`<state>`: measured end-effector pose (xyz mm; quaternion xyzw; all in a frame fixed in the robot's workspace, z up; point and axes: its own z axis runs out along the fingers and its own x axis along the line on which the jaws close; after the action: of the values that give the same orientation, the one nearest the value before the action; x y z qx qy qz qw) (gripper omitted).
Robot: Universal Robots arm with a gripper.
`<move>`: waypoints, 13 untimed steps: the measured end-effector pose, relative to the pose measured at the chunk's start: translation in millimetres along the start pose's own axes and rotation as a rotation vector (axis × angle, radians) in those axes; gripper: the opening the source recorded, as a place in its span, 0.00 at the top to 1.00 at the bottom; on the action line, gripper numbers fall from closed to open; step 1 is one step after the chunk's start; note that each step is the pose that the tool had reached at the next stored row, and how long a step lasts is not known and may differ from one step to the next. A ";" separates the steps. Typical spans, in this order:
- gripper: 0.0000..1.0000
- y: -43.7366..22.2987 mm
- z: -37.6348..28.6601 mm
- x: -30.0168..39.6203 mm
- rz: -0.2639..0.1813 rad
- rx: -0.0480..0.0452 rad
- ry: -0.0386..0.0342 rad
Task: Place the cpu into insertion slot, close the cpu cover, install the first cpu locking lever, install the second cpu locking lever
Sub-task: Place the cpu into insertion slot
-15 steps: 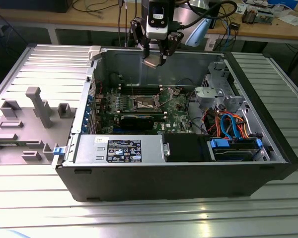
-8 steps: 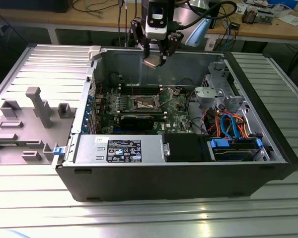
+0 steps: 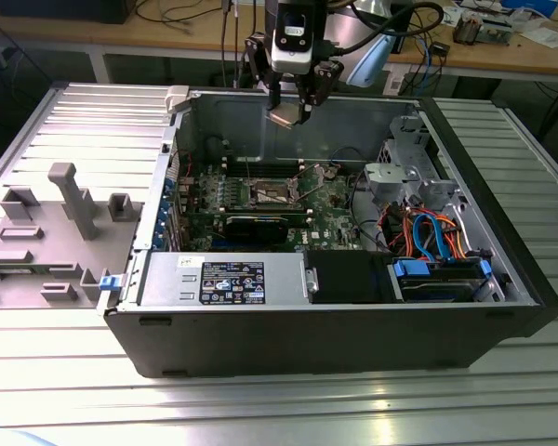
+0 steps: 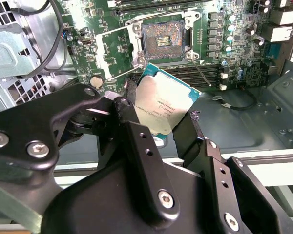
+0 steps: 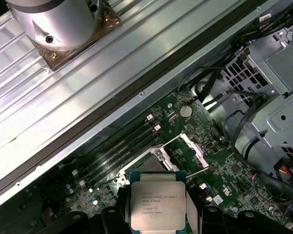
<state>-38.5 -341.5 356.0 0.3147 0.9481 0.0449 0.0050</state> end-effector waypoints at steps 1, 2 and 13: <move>0.46 0.0 0.0 0.0 0.000 0.0000 0.0000; 0.46 0.0 0.0 0.0 0.000 0.0000 0.0001; 0.46 0.0 0.3 0.0 0.024 -0.0005 -0.0021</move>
<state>-38.5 -341.5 355.7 0.3262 0.9442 0.0448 0.0055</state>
